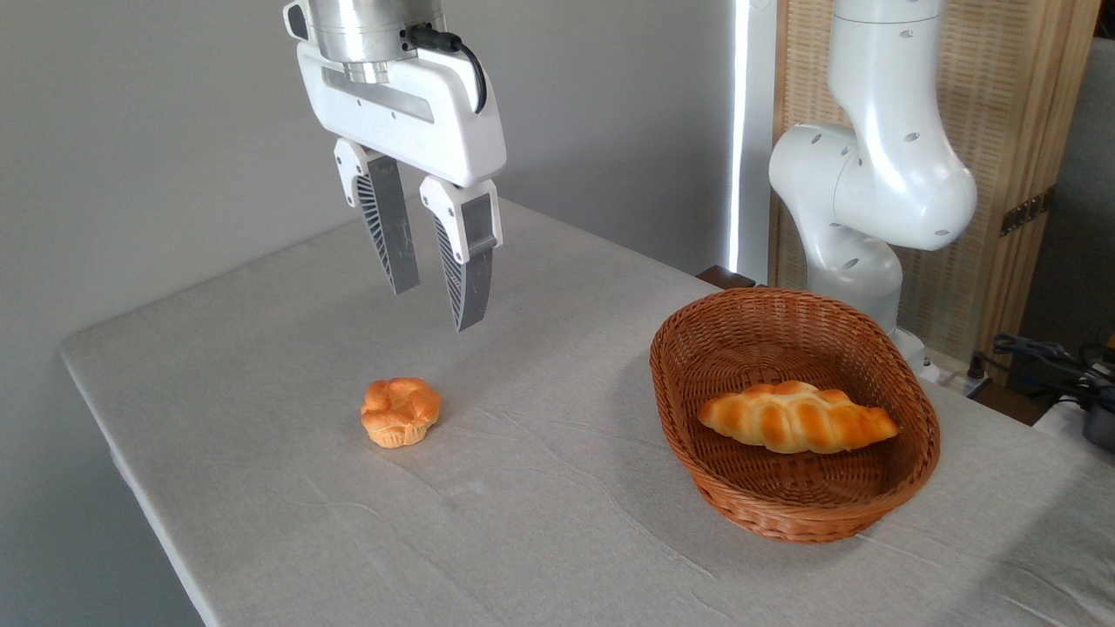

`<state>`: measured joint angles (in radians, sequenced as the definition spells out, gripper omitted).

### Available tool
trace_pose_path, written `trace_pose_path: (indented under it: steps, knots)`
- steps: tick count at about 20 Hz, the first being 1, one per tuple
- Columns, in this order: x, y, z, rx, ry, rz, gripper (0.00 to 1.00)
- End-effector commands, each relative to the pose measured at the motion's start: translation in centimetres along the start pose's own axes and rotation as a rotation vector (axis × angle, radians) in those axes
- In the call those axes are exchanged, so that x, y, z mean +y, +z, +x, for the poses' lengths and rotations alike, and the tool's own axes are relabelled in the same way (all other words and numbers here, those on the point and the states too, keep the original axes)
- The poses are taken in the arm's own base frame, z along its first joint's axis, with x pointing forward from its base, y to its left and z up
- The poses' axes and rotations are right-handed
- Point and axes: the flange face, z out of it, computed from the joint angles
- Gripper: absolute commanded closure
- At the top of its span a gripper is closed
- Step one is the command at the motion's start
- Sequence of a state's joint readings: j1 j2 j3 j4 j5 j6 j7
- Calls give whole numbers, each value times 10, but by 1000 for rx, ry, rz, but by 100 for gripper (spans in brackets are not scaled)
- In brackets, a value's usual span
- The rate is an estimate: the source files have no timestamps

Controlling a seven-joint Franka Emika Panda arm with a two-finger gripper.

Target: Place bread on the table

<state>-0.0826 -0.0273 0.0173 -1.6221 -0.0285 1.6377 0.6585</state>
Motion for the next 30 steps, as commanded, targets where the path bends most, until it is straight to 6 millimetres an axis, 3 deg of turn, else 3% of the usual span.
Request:
trace_pose_path:
  steps: [1,15,17,22,26,28,29,30]
  knots:
    - [0,-2,-1,-7,-5,0,0]
    - [0,1,-4,-21,2,-13,0]
    - [8,3,-15,-18,67,-12,0]
    - [32,25,-87,31,316,13,0]
    - [54,62,-139,8,470,-48,0]
    - [52,83,-179,25,519,-85,0]
    - [44,95,-212,66,569,-110,0]
    - [35,98,-233,102,600,-123,0]
